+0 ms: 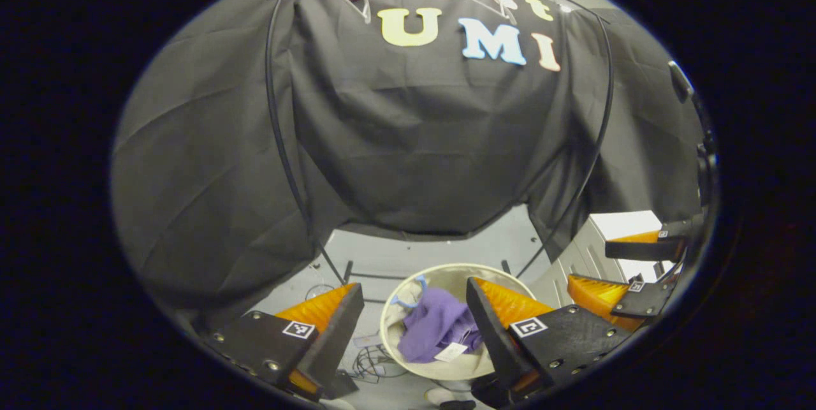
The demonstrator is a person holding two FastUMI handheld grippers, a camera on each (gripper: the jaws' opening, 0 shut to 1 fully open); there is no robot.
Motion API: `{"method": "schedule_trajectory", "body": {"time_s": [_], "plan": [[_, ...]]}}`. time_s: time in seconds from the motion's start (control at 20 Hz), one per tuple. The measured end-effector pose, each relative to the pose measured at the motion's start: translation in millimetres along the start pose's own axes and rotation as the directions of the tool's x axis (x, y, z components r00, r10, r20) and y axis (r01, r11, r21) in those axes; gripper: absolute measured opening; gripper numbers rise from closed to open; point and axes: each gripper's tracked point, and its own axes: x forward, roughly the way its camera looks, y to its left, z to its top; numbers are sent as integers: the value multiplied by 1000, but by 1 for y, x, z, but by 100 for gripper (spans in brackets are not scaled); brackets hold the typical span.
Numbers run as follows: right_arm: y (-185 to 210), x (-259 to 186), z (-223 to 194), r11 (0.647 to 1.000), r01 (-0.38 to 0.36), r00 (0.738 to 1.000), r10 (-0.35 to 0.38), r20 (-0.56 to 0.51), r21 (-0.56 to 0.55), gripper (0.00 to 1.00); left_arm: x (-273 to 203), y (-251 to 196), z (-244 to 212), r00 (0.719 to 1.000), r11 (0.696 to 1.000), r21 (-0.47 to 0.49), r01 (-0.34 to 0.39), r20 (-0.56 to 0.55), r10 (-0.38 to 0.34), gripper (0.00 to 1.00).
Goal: Grasp the clothes on the hanger with both hands and then place them into the laundry hamper below.
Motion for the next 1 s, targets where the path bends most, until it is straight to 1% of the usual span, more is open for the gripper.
{"method": "schedule_trajectory", "body": {"time_s": [0.15,0.3,0.35,0.45,0.6,0.65,0.85,0.95,1.0], "plan": [[-1,-14,28,999,9,997,-11,71,37,95,-21,8,39,996,999,32,-8,89,5,94],[-12,-34,75,997,33,984,-46,174,75,95,-40,8,80,985,999,49,-8,173,-1,94],[-16,-41,91,995,44,975,-63,215,90,95,-48,10,97,979,999,50,-9,206,-2,100],[-26,-57,125,991,62,952,-93,293,115,95,-68,13,127,963,999,50,-10,269,-4,100],[-46,-84,165,985,91,911,-143,386,149,95,-98,28,174,937,999,37,-16,350,2,100],[-49,-99,171,982,98,896,-157,415,159,95,-106,33,190,927,999,29,-15,375,3,100],[-74,-135,205,971,132,833,-218,508,201,94,-139,46,240,878,1000,7,-12,479,7,100],[-86,-150,213,963,153,801,-253,542,222,94,-156,48,251,853,1000,5,-20,522,15,99],[-91,-157,216,960,165,790,-267,553,227,94,-167,56,262,842,999,5,-31,539,24,99]]}}
